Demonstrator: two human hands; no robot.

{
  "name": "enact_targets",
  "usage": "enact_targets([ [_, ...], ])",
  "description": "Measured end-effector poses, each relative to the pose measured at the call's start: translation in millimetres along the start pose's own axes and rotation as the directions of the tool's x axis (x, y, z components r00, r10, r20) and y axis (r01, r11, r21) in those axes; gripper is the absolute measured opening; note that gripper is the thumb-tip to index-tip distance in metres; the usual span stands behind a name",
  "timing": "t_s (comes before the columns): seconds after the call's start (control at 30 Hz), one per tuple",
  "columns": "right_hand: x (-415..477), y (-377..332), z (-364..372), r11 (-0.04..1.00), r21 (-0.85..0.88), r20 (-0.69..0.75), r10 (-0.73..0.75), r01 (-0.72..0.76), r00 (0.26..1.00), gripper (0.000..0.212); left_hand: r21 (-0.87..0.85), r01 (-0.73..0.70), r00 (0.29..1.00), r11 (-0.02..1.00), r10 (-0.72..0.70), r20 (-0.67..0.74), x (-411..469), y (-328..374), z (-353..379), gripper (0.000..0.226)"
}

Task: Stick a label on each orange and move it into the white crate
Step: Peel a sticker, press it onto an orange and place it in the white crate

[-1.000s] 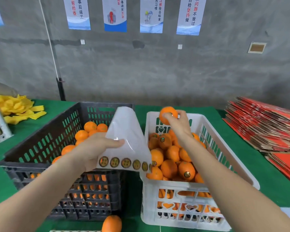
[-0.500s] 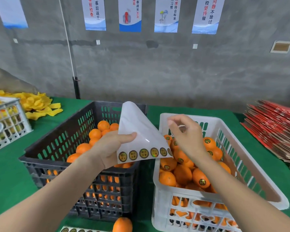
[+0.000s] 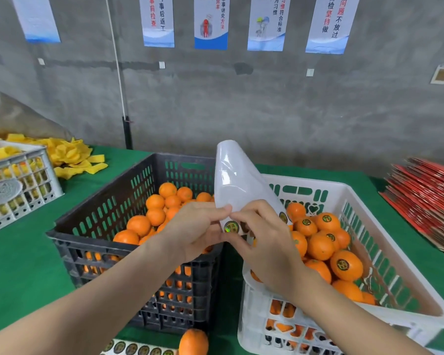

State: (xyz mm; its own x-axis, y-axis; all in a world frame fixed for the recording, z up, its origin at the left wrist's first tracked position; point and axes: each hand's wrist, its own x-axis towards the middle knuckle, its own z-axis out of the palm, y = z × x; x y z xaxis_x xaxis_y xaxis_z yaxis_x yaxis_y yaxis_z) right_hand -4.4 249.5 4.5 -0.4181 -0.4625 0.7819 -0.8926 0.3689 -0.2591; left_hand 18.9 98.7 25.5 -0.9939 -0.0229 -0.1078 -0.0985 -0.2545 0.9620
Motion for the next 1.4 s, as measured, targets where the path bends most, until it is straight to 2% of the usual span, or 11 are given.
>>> enact_targets([
  [0.23,-4.8,-0.8,-1.0,0.999,-0.049,0.026,0.021,-0.020,0.999,0.010,0.159,-0.046,0.976,0.986,0.078,-0.205,-3.1,-2.4,2.9,0.016],
  [0.47,-12.9,-4.7,4.0,0.997,-0.071,0.094,0.024,-0.017,0.995,0.004,0.296,-0.033,0.952,0.955,0.120,-0.282,-12.5,-8.8,7.0,0.011],
  [0.6,-14.7,-8.3,4.3,0.986,0.066,0.134,0.145,-0.155,0.980,0.005,0.438,-0.049,0.949,0.897,0.179,-0.259,-21.3,-11.0,6.3,0.036],
  [0.73,-17.6,-16.0,4.6,0.998,0.036,0.044,-0.043,0.042,0.998,0.012,0.358,-0.050,0.957,0.933,0.147,-0.250,-23.0,-12.5,-3.9,0.021],
  [0.8,-15.6,-22.9,1.4,0.986,0.136,-0.037,-0.093,0.097,0.995,0.009,0.346,-0.050,0.971,0.937,0.127,-0.203,-27.2,-12.8,-8.8,0.024],
  [0.87,-1.4,-25.3,-6.0,0.954,0.298,-0.117,0.076,-0.038,0.990,0.012,0.363,-0.126,0.980,0.923,0.173,-0.102,-32.9,-13.6,-14.5,0.037],
  [0.9,8.1,-24.1,-10.4,0.933,0.335,-0.108,0.178,-0.133,0.978,0.029,0.361,-0.164,0.980,0.918,0.195,-0.050,-37.4,-14.2,-16.0,0.044],
  [1.03,37.2,-13.6,-16.2,0.892,0.273,0.129,0.338,-0.361,0.932,0.075,0.398,-0.345,0.937,0.850,0.286,0.202,-56.5,-29.5,-18.4,0.060],
  [1.2,35.1,-12.7,11.9,0.901,0.244,0.080,0.349,-0.358,0.934,0.047,0.351,-0.312,0.926,0.883,0.201,0.318,-70.9,-44.4,-23.2,0.052],
  [1.3,35.7,-8.9,24.4,0.883,0.242,0.190,0.364,-0.403,0.912,0.042,0.431,-0.253,0.906,0.866,0.057,0.419,-63.1,-31.6,-49.8,0.027],
  [1.4,35.7,-5.8,28.0,0.859,0.239,0.285,0.384,-0.453,0.879,0.045,0.508,-0.145,0.981,0.849,0.054,0.189,-22.5,-0.7,-95.9,0.022],
])
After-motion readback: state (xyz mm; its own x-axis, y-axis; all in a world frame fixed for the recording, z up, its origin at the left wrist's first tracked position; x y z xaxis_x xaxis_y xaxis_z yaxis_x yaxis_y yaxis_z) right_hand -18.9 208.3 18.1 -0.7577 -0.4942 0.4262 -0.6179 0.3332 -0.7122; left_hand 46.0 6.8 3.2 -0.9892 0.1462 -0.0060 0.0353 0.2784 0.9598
